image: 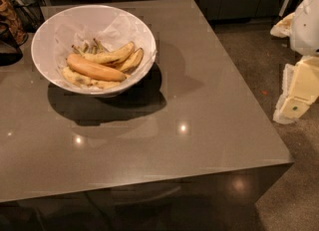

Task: Pick banana from white bowl

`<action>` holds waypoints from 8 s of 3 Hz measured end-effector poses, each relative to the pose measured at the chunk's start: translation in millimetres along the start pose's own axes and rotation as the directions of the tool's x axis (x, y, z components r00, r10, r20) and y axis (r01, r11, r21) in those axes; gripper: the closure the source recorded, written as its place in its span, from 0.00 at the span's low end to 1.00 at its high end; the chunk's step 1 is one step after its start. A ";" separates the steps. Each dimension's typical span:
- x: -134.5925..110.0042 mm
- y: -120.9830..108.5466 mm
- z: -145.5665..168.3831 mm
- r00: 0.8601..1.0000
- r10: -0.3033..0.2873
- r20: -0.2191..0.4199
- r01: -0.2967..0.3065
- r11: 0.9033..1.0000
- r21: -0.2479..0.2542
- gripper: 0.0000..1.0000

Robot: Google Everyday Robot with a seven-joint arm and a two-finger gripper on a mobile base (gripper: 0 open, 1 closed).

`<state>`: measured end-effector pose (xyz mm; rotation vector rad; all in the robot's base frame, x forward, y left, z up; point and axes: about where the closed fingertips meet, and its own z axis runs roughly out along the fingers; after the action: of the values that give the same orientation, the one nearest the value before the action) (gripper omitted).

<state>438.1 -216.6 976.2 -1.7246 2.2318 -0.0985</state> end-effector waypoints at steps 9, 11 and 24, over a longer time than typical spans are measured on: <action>-193.8 -93.9 -10.4 0.922 -0.387 0.011 0.384 0.917 0.109 0.00; -222.1 -115.6 -1.1 0.907 -0.418 0.050 0.408 0.903 0.134 0.00; -343.5 -129.2 154.1 0.841 -0.508 0.185 0.530 0.841 -0.103 0.33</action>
Offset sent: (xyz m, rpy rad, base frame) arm 0.0457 0.0310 0.0235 -0.0758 0.0687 0.0201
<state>679.2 97.2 933.1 -2.3005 1.6429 0.0812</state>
